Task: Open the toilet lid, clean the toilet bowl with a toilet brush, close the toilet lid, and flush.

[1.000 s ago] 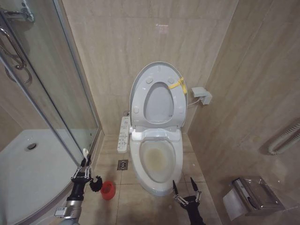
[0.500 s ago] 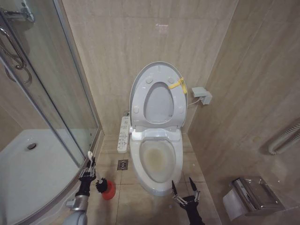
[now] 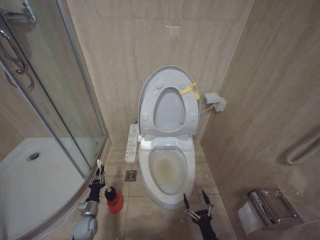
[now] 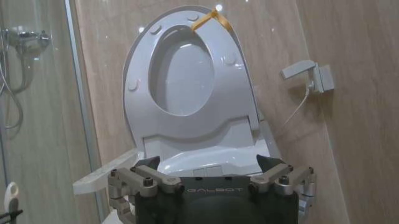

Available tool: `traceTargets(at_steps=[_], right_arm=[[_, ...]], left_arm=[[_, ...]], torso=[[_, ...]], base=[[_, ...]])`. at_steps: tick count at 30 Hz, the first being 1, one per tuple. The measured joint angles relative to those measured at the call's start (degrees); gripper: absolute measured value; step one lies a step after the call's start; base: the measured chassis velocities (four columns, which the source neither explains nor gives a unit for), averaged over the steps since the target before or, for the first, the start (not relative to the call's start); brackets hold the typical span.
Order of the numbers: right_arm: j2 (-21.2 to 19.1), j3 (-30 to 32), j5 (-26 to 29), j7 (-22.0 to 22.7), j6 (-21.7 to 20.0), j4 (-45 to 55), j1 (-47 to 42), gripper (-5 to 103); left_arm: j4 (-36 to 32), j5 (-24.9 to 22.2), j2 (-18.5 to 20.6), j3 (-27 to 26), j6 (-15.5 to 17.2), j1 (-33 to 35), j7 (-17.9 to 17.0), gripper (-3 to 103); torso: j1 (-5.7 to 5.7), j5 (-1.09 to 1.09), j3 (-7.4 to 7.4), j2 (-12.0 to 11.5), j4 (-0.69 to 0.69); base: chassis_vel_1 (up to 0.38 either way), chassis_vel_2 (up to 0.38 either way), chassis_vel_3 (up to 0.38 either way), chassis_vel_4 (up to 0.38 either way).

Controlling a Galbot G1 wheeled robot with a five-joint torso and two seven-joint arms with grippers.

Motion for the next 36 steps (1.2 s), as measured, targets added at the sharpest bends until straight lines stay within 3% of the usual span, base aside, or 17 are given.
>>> traceTargets(at_steps=[9,36], right_arm=[[0.25,0.39,-0.02,-0.02,0.25,0.26,-0.37,100],[-0.02,0.73,0.51,-0.23,1.03,0.88,-1.52,100]], left_arm=[[3.43,2.15,-0.61,0.69,0.4,-1.02,0.38,16],[4.22,5.41,-1.07,0.18,0.43,0.52,0.92,16]], torso=[[0.0,-0.01,0.0,0.0,0.01],[0.0,0.0,0.0,0.0,0.0]], base=[[0.0,0.0,0.0,0.0],[0.0,0.0,0.0,0.0]])
